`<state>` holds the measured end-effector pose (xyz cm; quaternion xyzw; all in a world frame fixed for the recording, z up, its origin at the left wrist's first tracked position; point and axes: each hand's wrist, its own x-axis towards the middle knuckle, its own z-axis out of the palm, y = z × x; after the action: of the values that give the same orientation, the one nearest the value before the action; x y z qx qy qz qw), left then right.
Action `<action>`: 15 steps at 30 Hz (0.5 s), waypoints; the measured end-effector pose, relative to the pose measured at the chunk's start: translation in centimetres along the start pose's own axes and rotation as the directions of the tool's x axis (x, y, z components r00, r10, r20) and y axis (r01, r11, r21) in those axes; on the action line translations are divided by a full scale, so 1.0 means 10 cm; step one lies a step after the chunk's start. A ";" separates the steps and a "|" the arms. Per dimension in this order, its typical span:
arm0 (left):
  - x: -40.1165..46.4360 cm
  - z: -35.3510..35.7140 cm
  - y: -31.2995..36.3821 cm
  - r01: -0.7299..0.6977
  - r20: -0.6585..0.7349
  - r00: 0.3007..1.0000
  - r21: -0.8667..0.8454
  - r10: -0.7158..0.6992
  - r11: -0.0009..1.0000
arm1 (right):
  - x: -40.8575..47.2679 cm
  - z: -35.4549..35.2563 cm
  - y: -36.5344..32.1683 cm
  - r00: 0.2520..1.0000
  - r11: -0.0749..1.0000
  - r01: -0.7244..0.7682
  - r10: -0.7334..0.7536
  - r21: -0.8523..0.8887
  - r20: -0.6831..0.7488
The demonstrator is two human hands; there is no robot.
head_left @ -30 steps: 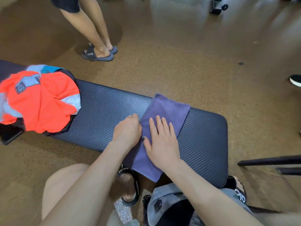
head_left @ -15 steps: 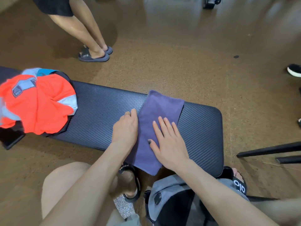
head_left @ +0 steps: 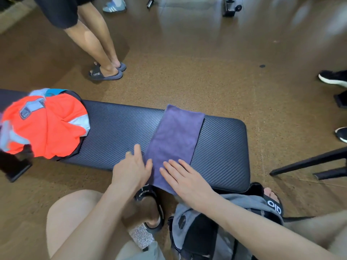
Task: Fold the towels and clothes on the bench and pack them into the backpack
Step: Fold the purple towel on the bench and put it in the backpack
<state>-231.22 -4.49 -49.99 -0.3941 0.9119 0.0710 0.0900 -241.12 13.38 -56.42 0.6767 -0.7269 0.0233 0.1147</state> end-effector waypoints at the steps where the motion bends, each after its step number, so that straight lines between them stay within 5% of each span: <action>1: -0.07 0.02 -0.04 0.008 0.012 1.000 -0.056 -0.007 0.998 | 0.00 0.00 0.00 1.000 1.000 0.007 -0.007 -0.001 -0.023; 10: -0.20 -0.03 -0.15 0.129 0.131 0.988 -0.376 -0.085 0.918 | -0.16 -0.13 0.11 0.999 0.999 0.009 -0.008 0.035 -0.042; 15: -0.27 -0.07 -0.10 0.240 0.256 0.961 -0.580 -0.106 0.778 | -0.27 -0.25 0.15 1.000 0.999 0.008 -0.006 0.039 -0.031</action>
<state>-228.81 -3.41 -48.77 -0.4747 0.7861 0.3912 0.0607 -242.16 16.58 -54.34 0.6809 -0.7221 0.0475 0.1127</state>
